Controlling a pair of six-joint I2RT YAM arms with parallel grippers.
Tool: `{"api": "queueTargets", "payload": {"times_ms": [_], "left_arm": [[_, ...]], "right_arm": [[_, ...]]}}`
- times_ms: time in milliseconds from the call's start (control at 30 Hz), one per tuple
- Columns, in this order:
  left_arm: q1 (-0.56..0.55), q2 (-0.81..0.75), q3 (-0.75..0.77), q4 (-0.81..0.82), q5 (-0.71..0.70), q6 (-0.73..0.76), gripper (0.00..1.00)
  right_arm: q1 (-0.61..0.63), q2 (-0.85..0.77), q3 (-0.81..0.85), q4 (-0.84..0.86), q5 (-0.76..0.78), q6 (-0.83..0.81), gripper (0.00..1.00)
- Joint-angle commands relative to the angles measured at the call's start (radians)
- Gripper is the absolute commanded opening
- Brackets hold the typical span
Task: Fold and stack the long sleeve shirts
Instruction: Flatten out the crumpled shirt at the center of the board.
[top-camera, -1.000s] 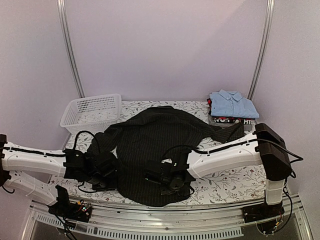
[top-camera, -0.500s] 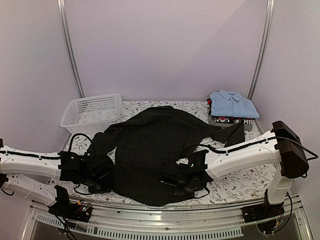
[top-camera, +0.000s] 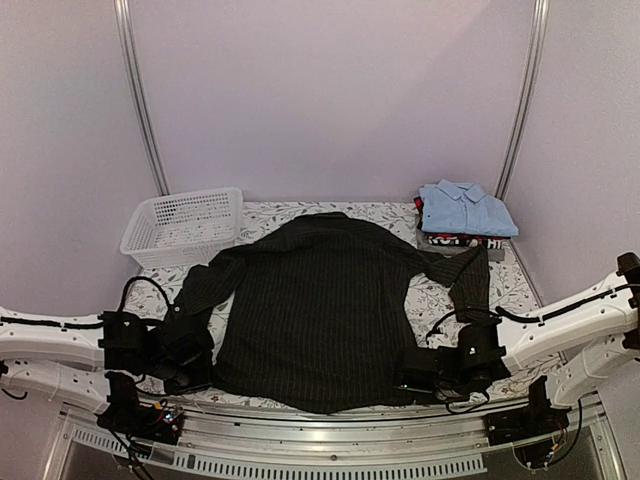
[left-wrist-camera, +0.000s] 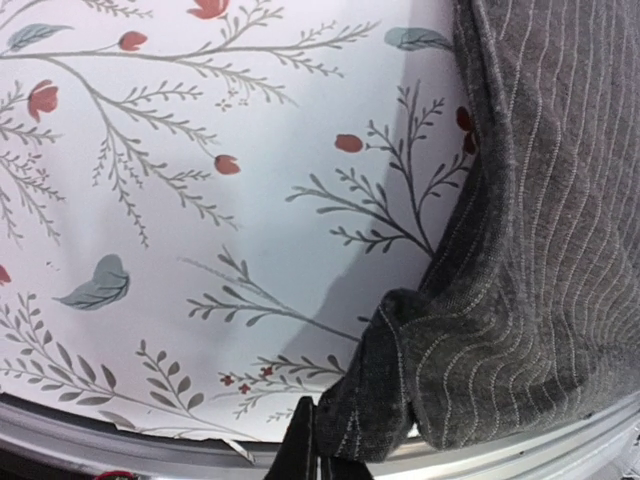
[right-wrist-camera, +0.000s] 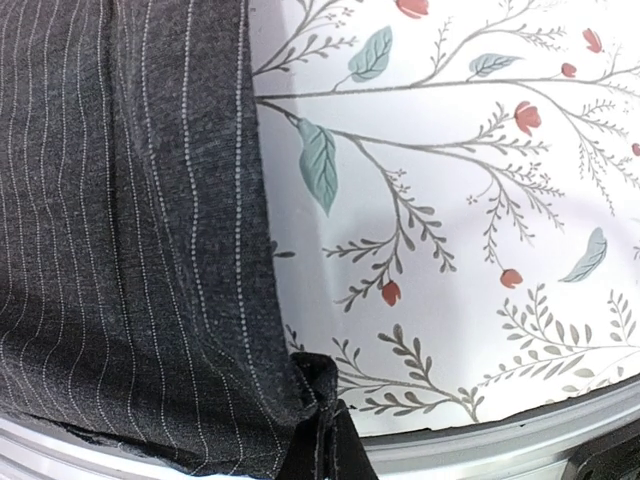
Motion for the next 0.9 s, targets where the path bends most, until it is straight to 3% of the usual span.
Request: {"api": "queueTargets", "payload": {"times_ms": [0, 100, 200, 300, 367, 433, 600, 867], "left_arm": [[-0.003, -0.067, -0.020, -0.079, -0.018, -0.070, 0.00], [-0.001, -0.116, -0.024, -0.095, -0.026, -0.091, 0.00], [-0.001, -0.142, -0.014, -0.110, -0.023, -0.087, 0.10], [0.000, -0.150, 0.021, -0.150, -0.031, -0.079, 0.35], [0.001, -0.157, 0.060, -0.193, -0.048, -0.074, 0.45], [0.001, -0.169, 0.111, -0.239, -0.074, -0.064, 0.50], [0.033, -0.154, 0.257, -0.257, -0.105, 0.035, 0.47], [0.183, 0.102, 0.289, 0.119, 0.121, 0.369, 0.42]], "right_arm": [[0.034, -0.026, -0.003, 0.021, -0.021, 0.045, 0.00], [0.056, -0.021, 0.012, 0.015, -0.028, 0.045, 0.06], [0.065, -0.035, 0.028, -0.008, -0.020, 0.044, 0.20], [0.065, -0.082, 0.049, -0.063, 0.011, 0.045, 0.38], [0.065, -0.118, 0.075, -0.098, 0.041, 0.041, 0.51], [0.064, -0.147, 0.106, -0.124, 0.071, 0.030, 0.58], [-0.025, -0.196, 0.159, -0.038, 0.072, -0.102, 0.56], [-0.249, -0.124, 0.121, 0.258, -0.098, -0.381, 0.40]]}}
